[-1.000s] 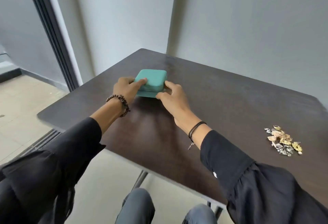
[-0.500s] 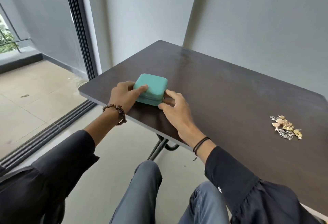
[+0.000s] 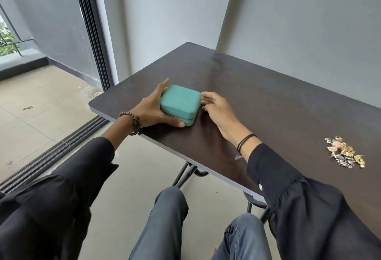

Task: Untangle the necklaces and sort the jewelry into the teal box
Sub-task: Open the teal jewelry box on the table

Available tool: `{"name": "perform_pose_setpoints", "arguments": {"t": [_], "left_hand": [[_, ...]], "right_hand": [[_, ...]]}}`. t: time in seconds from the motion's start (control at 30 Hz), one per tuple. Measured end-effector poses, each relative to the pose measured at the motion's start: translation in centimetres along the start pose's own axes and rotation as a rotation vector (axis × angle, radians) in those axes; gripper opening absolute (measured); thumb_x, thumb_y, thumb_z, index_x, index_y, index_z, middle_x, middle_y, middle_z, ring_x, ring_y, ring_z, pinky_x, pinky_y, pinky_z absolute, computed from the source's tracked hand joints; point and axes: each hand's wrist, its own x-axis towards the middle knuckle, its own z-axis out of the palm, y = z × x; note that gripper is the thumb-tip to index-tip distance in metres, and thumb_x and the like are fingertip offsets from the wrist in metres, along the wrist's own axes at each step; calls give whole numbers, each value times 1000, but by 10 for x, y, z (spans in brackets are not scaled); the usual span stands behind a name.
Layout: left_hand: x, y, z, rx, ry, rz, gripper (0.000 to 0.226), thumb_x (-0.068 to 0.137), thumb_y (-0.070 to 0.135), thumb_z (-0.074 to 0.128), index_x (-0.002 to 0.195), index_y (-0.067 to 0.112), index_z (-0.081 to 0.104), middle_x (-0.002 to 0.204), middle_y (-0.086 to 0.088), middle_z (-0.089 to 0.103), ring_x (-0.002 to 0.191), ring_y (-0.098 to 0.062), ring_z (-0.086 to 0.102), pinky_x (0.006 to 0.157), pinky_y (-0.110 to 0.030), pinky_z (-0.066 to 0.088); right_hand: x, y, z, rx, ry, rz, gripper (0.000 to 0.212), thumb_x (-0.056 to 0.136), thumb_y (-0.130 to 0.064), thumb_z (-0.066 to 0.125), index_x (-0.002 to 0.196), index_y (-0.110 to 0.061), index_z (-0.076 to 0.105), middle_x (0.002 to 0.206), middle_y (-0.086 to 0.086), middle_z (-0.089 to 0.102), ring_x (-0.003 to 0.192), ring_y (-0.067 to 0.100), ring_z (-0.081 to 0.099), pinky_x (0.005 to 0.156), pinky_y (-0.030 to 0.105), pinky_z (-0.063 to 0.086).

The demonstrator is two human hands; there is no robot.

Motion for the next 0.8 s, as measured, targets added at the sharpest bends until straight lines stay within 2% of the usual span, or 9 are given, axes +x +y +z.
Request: {"name": "perform_pose_setpoints", "arguments": {"t": [0.13,0.23,0.33,0.4,0.5,0.6,0.67,0.73,0.8], "left_hand": [[2,0,6,105,91,43,124,45,60,92,148,46,25,136,18,51,127,-7,47,116,-33,32],[0,3,8,101,123,87,120,44,59,92,146,44,31,137,19,50,123,-1,49,110,-25,35],[-3,6,9,97,128,111,116,43,57,93,143,41,37,133,19,52,118,2,52,102,-19,37],[-3,6,8,25,122,103,112,41,58,94,140,42,42,130,20,56,116,3,56,104,-23,42],[-4,5,2,-82,91,106,101,44,61,92,134,39,51,125,19,62,115,0,59,105,-33,47],[-9,10,-3,-269,39,111,73,59,52,83,124,27,63,117,13,71,111,-5,65,99,-27,49],[-12,12,-4,-353,27,101,58,66,51,74,116,23,67,113,11,73,108,-8,67,96,-24,49],[-14,12,-4,-393,41,81,58,68,55,71,114,20,69,115,6,73,111,-18,67,102,-37,49],[-13,10,-5,-399,47,76,62,68,59,72,115,19,69,117,3,73,115,-25,65,107,-46,46]], "right_hand": [[14,-9,-2,104,-104,23,54,88,16,33,123,-8,67,121,5,70,114,13,63,108,32,46],[14,-12,-7,170,-185,55,54,87,20,33,120,-7,67,116,9,69,107,14,63,102,28,48],[14,-11,-11,198,-208,73,47,91,17,35,109,-10,69,112,12,69,104,19,63,101,34,50],[13,-12,-13,228,-222,73,42,94,14,37,107,-10,69,107,10,70,98,19,64,96,33,52],[12,-15,-18,330,-259,78,33,99,8,41,104,-9,68,96,4,71,86,12,67,81,23,54],[9,-16,-21,506,-300,194,26,100,-1,45,96,-11,69,85,2,69,77,12,63,67,20,48],[6,-12,-20,587,-350,238,23,100,-2,47,101,-8,69,87,5,67,74,12,62,60,18,46],[3,-9,-17,624,-362,228,21,99,4,48,103,-5,67,88,7,66,70,10,61,56,15,46],[2,-8,-16,633,-337,190,17,98,7,52,100,-4,65,87,5,67,71,8,60,59,14,48]]}}
